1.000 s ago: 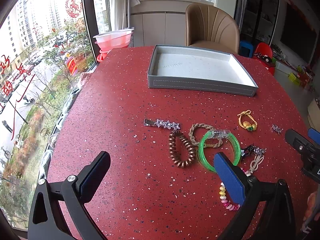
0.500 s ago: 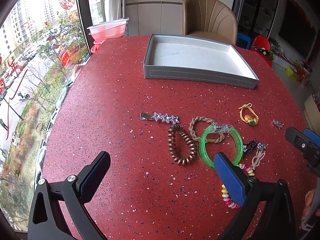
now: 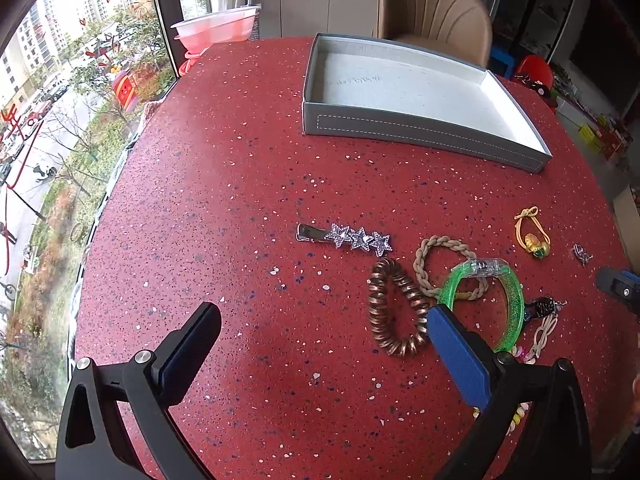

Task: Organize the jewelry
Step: 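Grasp the brown coiled hair tie with the left tool while the right tool grasps the silver heart pendant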

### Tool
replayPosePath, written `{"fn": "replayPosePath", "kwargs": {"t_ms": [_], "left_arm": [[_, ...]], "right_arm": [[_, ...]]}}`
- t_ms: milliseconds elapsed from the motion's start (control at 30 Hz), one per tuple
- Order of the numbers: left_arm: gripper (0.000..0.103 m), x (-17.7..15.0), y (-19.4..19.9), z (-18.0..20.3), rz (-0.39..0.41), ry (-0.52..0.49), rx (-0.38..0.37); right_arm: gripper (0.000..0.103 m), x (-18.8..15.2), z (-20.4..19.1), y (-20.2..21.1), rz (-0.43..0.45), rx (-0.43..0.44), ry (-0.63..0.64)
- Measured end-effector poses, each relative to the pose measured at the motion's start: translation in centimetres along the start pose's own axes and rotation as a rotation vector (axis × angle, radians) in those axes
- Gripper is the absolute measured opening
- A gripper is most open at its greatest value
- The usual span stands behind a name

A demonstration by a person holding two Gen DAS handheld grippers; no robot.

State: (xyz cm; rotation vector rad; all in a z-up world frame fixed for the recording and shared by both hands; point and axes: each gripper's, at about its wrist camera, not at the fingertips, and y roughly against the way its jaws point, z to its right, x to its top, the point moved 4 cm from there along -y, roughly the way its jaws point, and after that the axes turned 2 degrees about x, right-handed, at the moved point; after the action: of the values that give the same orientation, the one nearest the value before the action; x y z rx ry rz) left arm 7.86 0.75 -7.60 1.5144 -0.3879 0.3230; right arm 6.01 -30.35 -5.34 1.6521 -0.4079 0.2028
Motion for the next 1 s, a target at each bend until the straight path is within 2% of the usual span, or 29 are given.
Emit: {"fn": "replayPosePath", "kwargs": {"t_ms": [100, 200, 333, 367, 500, 600, 700, 800, 867, 900, 967, 1000], "left_arm": [[0.103, 0.0, -0.3, 0.4, -0.012, -0.004, -0.007], [0.103, 0.1, -0.9, 0.8, -0.039, -0.005, -0.012], [0.102, 0.3, -1.0, 1.0, -0.038, -0.014, -0.014], [0.097, 0.2, -0.9, 1.0, -0.041, -0.018, -0.015], [0.096, 0.7, -1.0, 1.4, -0.04, -0.03, -0.016], [0.091, 0.8, -0.9, 1.8, -0.034, -0.041, -0.023], [0.083, 1.0, -0.7, 2.4, -0.029, -0.051, -0.035], [0.069, 1.2, -0.6, 3.2, -0.029, -0.059, -0.058], [0.054, 1.3, -0.5, 3.6, -0.027, -0.064, -0.073], [0.051, 1.3, -0.5, 3.8, -0.029, -0.066, -0.085], [0.033, 1.4, -0.4, 4.1, -0.028, -0.073, -0.102], [0.029, 1.4, -0.4, 4.2, -0.03, -0.078, -0.108]], "right_arm": [[0.103, 0.4, 1.1, -1.3, -0.068, -0.031, -0.011], [0.103, 0.8, 1.8, -2.0, -0.087, -0.051, -0.011], [0.103, 1.5, 2.1, -2.8, -0.099, -0.08, 0.035], [0.102, 1.6, 2.1, -3.1, -0.102, -0.082, 0.043], [0.092, 1.9, 1.9, -3.8, -0.123, -0.08, 0.081], [0.087, 2.0, 1.7, -4.1, -0.129, -0.07, 0.101], [0.079, 1.8, 1.1, -3.7, -0.124, -0.06, 0.131], [0.069, 1.8, 0.3, -3.6, -0.125, -0.047, 0.16], [0.061, 1.8, 0.0, -3.6, -0.129, -0.038, 0.168], [0.059, 1.7, -0.2, -3.6, -0.128, -0.039, 0.171], [0.044, 1.5, -0.5, -3.4, -0.128, -0.033, 0.171], [0.04, 1.6, -0.5, -3.2, -0.128, -0.037, 0.172]]}}
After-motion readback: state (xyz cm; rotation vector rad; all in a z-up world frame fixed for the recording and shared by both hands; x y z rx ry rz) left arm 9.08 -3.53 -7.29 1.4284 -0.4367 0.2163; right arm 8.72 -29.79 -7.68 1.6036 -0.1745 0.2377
